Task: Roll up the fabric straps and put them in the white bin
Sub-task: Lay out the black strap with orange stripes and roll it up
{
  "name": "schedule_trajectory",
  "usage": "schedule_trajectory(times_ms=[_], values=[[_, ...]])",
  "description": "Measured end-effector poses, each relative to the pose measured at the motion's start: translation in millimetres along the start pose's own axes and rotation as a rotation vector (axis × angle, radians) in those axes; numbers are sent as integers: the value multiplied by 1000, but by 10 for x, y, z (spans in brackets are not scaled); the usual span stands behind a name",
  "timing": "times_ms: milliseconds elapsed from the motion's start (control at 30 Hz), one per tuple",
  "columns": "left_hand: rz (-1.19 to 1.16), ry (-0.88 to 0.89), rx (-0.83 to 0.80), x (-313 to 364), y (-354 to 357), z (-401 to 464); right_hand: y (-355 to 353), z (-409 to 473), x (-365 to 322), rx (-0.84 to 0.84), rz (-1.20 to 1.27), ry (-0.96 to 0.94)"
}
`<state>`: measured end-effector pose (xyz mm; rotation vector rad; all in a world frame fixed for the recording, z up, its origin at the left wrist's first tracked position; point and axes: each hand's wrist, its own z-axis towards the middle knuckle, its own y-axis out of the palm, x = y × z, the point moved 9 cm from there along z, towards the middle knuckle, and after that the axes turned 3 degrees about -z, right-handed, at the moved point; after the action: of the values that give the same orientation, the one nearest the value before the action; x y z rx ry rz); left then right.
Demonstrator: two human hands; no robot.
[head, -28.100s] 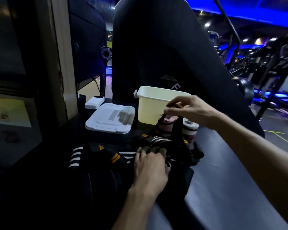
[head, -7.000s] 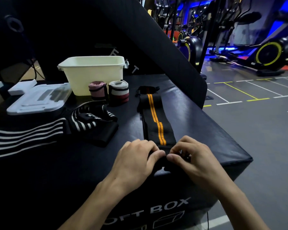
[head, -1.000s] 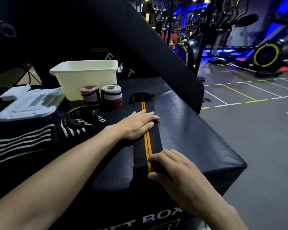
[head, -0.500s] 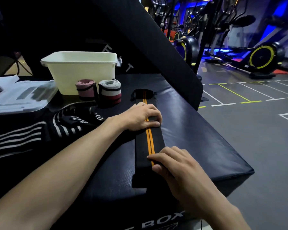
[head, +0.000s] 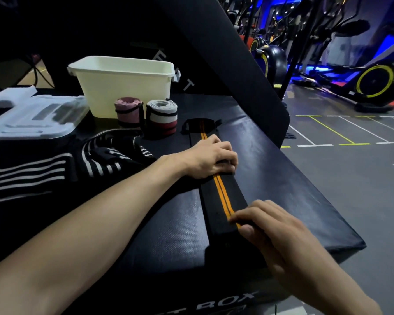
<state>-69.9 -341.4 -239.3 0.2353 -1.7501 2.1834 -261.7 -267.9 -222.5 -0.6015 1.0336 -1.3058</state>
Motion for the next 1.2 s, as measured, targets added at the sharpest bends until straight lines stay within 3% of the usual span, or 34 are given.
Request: schedule_trajectory(times_ms=[400,567,733,833,1000,1200], values=[[39,-56,198,72,-146,-85,39,13,51,66,-32,91],[91,-132,137,66,-115,-111,88,214,11,51,-184,50],[20,-213,-85,96,75,-241,43,319,43,57,-224,135],[-3,-289,-157,-5,159,-287,-63,326,-11,183,-284,137],[-77,-338,-104,-107,134,-260,-127,195,-101,390,-237,33],[-80,-352,3,-232,27,-250,-49,108,-24,193,-157,-28]])
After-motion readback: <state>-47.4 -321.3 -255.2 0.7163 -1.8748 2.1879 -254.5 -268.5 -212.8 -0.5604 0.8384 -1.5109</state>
